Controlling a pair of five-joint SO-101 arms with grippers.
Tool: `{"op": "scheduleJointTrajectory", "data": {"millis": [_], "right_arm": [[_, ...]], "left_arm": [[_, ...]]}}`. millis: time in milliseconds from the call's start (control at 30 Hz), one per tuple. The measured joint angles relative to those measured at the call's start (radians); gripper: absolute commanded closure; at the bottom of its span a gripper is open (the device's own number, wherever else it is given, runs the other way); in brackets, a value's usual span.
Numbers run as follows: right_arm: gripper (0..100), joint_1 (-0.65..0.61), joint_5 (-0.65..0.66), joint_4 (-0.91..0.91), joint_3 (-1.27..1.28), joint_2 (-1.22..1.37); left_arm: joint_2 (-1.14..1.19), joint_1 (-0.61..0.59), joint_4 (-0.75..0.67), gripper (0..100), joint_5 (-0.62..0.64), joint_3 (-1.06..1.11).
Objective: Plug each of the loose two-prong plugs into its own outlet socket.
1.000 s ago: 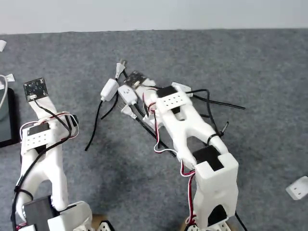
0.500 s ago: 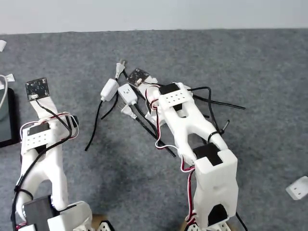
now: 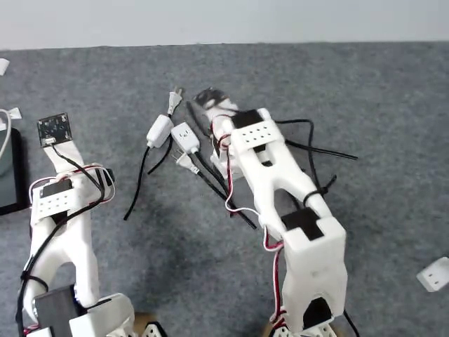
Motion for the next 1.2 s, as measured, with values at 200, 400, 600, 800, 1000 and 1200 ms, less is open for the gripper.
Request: {"op": "scheduleJointTrajectory", "data": {"millis": [200, 400, 600, 800, 1000, 1200], "right_arm": [[99.0, -0.040, -0.293, 0.155, -0.002, -0.155], [99.0, -0.227, -0.480, 0.219, 0.153, -0.282], [99.0, -0.316, -0.512, -0.044, 0.470, -0.390], [98.6, -0.325, -0.516, -0.362, 0.760, -0.405], [92.9, -0.370, -0.516, -0.439, 0.787, -0.402], [81.7, -0.488, -0.520, -0.411, 0.769, -0.402]], "left_arm": [[0.000, 0.002, 0.000, 78, 0.000, 0.000], [0.000, 0.014, 0.000, 78, -0.009, 0.000], [0.000, 0.012, 0.000, 78, -0.009, 0.000], [0.000, 0.012, 0.000, 78, -0.009, 0.000], [0.000, 0.012, 0.000, 78, -0.009, 0.000], [0.000, 0.012, 0.000, 78, -0.009, 0.000]]}}
